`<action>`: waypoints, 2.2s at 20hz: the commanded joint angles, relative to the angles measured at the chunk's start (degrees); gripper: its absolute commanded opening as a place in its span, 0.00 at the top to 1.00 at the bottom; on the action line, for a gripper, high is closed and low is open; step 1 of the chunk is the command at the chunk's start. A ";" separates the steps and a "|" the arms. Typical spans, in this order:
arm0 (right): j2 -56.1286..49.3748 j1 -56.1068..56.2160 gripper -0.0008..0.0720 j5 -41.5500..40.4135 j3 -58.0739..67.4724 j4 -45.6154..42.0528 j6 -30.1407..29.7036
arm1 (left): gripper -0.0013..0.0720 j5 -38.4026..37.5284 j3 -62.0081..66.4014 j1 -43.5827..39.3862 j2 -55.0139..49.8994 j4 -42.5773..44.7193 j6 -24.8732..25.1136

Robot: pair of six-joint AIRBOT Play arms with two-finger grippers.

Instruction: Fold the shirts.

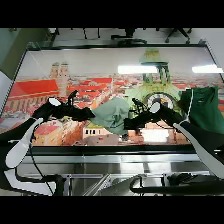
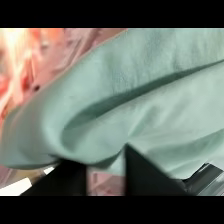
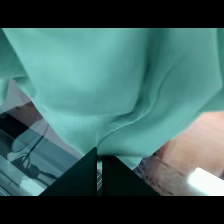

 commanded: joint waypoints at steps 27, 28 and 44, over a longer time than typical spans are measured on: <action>29.53 -17.66 0.96 18.71 36.30 -8.79 -6.16 | 0.96 -18.93 27.15 17.51 44.85 0.70 -1.60; 27.41 -17.62 0.96 18.69 33.77 -8.81 -6.21 | 0.96 -18.36 24.61 16.83 42.99 0.57 -1.03; -9.14 -19.19 0.61 7.87 20.72 -8.39 -9.07 | 0.07 -29.46 30.10 16.61 -8.20 1.36 -2.54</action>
